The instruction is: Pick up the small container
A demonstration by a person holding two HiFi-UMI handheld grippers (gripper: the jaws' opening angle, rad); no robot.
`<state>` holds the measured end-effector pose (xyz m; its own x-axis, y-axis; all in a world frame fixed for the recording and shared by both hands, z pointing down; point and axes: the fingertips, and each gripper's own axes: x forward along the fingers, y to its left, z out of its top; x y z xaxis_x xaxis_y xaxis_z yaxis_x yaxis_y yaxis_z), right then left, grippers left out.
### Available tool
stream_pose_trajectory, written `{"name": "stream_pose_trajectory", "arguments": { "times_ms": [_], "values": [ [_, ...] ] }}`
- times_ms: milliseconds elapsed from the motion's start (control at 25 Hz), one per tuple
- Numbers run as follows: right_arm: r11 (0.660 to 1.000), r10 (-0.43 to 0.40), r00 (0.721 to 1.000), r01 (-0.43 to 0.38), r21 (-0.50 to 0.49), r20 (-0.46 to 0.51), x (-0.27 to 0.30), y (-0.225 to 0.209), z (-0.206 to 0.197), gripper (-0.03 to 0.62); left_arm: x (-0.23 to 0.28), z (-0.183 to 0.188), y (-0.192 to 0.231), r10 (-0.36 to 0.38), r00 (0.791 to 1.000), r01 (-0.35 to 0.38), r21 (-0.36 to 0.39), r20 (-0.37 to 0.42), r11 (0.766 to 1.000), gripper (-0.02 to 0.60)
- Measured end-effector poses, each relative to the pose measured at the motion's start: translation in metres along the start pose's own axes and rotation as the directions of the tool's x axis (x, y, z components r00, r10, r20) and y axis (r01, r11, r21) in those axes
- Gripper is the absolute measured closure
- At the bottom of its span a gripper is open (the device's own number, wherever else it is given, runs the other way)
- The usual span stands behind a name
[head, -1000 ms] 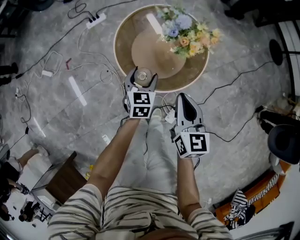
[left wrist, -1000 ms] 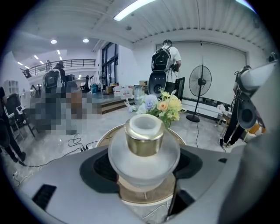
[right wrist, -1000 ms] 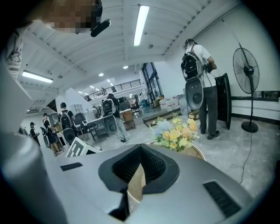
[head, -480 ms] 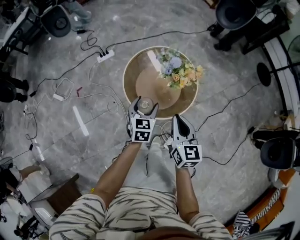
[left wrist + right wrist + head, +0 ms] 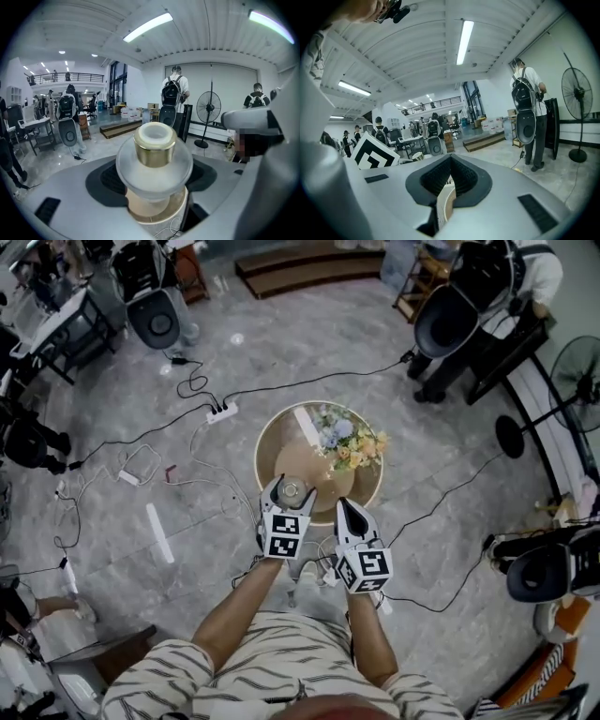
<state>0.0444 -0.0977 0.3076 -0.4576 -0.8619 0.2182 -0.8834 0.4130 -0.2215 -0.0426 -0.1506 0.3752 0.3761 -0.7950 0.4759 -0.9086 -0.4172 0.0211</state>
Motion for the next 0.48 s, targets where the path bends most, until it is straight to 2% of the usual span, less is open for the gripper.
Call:
{"name": "stream_pose_trajectory", "arguments": {
  "times_ms": [120, 320, 480],
  "values": [
    [1.0, 0.008, 1.0, -0.008, -0.016, 0.009, -0.011, 0.005, 0.017, 0.585, -0.022, 0.017, -0.006, -0.009, 1.0, 0.009, 0.017, 0.021, 1.0, 0.255],
    [1.0, -0.017, 0.996, 0.018, -0.021, 0.084, -0.021, 0.005, 0.053, 0.585, -0.048, 0.048, -0.009, -0.038, 0.997, 0.034, 0.056, 0.07, 0.998, 0.255],
    [0.999, -0.011, 0.994, 0.016, -0.043, 0.108, -0.022, 0.009, 0.074, 0.585, -0.06, 0.069, -0.004, -0.038, 0.994, 0.035, 0.035, 0.101, 0.999, 0.255]
  ]
}}
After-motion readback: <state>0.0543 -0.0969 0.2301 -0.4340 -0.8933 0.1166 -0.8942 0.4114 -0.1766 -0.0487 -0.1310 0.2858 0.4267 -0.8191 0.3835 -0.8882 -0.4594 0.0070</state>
